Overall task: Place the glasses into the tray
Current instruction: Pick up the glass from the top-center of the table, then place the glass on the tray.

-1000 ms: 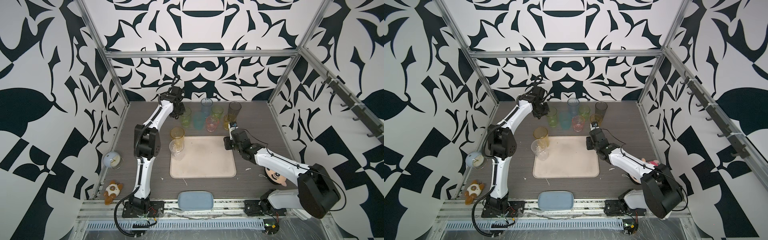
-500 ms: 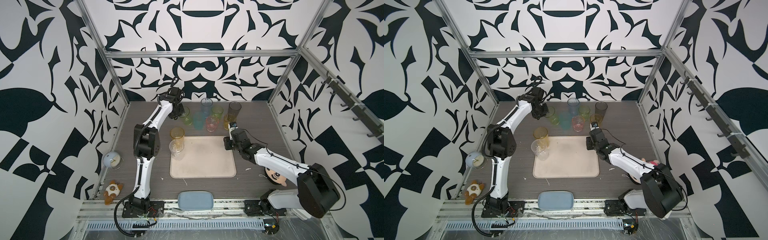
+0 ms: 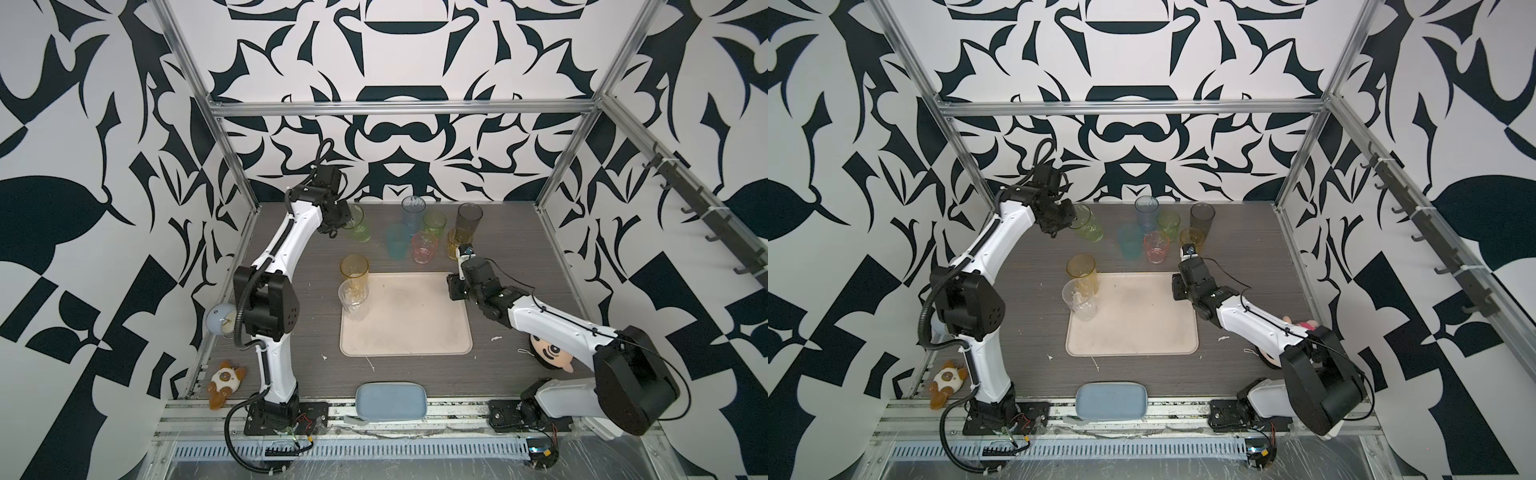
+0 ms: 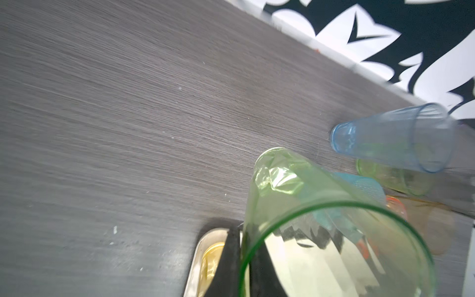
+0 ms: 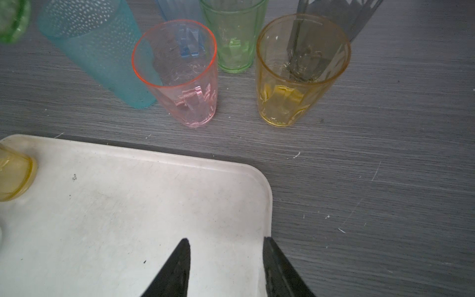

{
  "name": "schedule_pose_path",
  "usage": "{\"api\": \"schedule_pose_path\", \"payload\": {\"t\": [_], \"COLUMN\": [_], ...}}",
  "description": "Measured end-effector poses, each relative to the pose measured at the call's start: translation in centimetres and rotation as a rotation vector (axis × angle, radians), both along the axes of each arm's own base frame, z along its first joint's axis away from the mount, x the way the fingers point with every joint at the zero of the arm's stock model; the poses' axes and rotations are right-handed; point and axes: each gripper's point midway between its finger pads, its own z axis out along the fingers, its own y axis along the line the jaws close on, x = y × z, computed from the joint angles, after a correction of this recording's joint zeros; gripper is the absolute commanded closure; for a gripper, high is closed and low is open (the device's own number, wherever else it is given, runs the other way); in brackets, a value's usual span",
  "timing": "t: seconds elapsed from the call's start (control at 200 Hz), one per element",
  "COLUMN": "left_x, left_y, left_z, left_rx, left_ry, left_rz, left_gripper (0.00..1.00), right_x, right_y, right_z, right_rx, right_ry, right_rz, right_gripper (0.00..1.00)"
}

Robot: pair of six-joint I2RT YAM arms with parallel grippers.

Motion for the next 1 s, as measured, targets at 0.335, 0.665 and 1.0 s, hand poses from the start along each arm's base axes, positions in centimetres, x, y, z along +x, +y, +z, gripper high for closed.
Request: {"api": "schedule_pose_path", "payload": {"t": [0.335,0.665,1.0], "left_x": [-3.6,-8.3,-13.8], "left_y": [4.2,7.2,9.9], "left_z": [4.2,7.1,8.2], "left_rx": [0.009,0.051,0.127], "left_ry": [-0.053,-0.079,-0.063], "left_rz": [0.057,0.085,0.108], "left_gripper": [1.00,0.99,1.00], "right_x": [0.0,0.0,0.0], "right_y": [0.0,0.0,0.1], "right_z": [0.0,0.0,0.0], "right_rx": [0.000,0.001,0.002], "right_ry": [0.000,0.000,0.001], "right_rz": [0.000,0.001,0.002], "right_gripper": [0.51,0.51,0.51]}}
